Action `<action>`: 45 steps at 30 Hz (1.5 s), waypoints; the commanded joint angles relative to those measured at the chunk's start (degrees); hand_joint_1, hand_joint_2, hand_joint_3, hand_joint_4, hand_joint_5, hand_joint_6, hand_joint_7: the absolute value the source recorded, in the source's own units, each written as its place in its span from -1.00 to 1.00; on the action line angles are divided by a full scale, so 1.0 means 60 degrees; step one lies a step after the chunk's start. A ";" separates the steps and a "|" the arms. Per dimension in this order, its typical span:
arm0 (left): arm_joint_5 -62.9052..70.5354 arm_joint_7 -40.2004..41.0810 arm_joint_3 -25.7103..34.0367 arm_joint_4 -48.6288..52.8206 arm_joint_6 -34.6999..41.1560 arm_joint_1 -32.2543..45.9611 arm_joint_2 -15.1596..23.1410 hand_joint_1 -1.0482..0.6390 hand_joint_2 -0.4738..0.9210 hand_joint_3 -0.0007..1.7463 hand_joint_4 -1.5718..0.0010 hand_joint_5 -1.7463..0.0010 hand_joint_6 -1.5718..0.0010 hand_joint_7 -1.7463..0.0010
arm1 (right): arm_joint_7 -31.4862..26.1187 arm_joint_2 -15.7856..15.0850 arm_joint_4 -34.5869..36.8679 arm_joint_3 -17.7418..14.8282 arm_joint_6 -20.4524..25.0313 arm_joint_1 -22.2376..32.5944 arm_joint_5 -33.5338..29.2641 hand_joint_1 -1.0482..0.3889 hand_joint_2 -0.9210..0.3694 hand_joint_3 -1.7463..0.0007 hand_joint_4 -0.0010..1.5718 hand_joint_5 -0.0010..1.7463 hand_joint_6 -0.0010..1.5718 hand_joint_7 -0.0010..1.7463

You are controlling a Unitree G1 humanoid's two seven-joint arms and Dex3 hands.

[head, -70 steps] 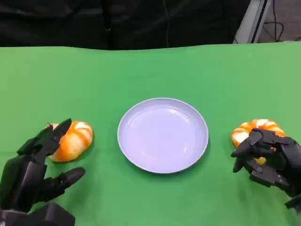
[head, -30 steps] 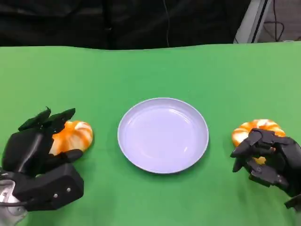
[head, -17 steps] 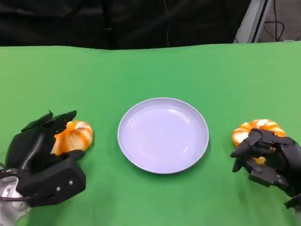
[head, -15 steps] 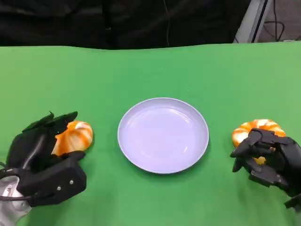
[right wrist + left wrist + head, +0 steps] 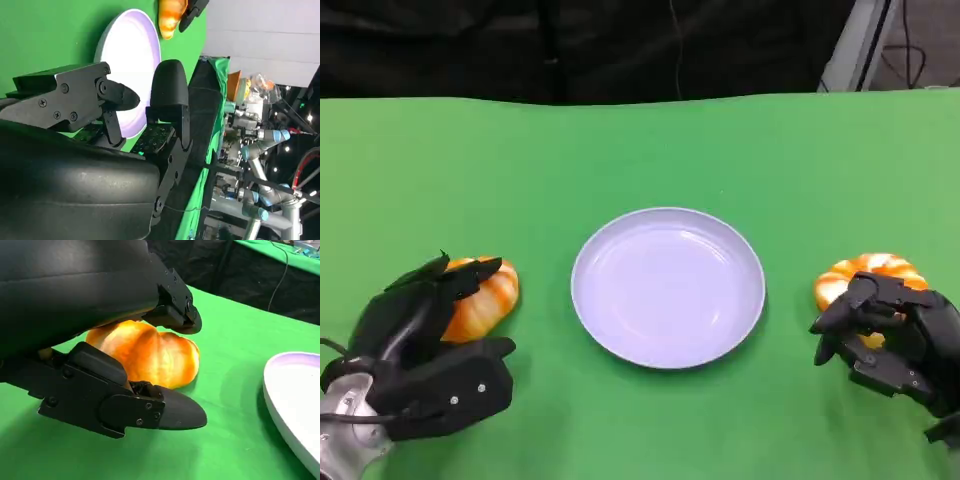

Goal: Grasp the bread from the table and place it into the plate.

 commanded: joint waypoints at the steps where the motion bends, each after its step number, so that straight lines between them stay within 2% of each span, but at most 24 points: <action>1: -0.0039 -0.0226 -0.0125 0.0067 0.0137 -0.0070 0.0016 -0.80 1.00 -0.55 0.67 0.99 0.48 0.99 | -0.0095 -0.0080 -0.0053 -0.0022 -0.0086 0.0111 0.0052 0.54 -0.93 0.35 0.05 0.64 0.13 0.14; 13: -0.0083 -0.0392 -0.0220 0.0207 0.0362 -0.0197 -0.0011 -0.78 1.00 -0.54 0.68 1.00 0.48 1.00 | 0.0083 -0.0060 -0.0158 -0.0039 0.0076 0.0123 0.0214 0.54 -0.96 0.39 0.05 0.63 0.13 0.13; 15: -0.0171 -0.0507 -0.0167 0.0308 0.0382 -0.0234 -0.0034 -0.37 1.00 -0.64 0.68 1.00 0.46 0.99 | 0.0075 -0.0072 -0.0155 -0.0042 0.0048 0.0124 0.0201 0.56 -0.96 0.39 0.05 0.63 0.13 0.12; 18: -0.0318 -0.0620 -0.0095 0.0359 0.0354 -0.0225 -0.0047 -0.19 1.00 -0.70 0.67 1.00 0.46 0.99 | -0.0023 -0.0092 -0.0124 -0.0032 -0.0069 0.0130 0.0103 0.56 -0.95 0.39 0.05 0.63 0.14 0.12; 25: -0.0411 -0.0688 -0.0149 0.0423 0.0351 -0.0226 -0.0024 -0.09 1.00 -0.74 0.67 1.00 0.45 0.99 | 0.0054 -0.0093 -0.0141 -0.0034 -0.0026 0.0144 0.0160 0.56 -0.94 0.36 0.04 0.64 0.14 0.12; 31: -0.0460 -0.0923 -0.0151 0.0439 0.0399 -0.0216 0.0022 0.10 1.00 -0.67 0.70 1.00 0.44 0.99 | 0.0010 -0.0092 -0.0136 -0.0036 -0.0076 0.0137 0.0120 0.55 -0.94 0.35 0.04 0.65 0.13 0.13; 45: -0.0403 -0.1022 -0.0232 0.0372 0.0485 -0.0234 0.0085 0.19 1.00 -0.59 0.69 1.00 0.42 0.99 | 0.0073 -0.0069 -0.0144 -0.0049 0.0013 0.0133 0.0197 0.56 -0.93 0.34 0.04 0.64 0.14 0.12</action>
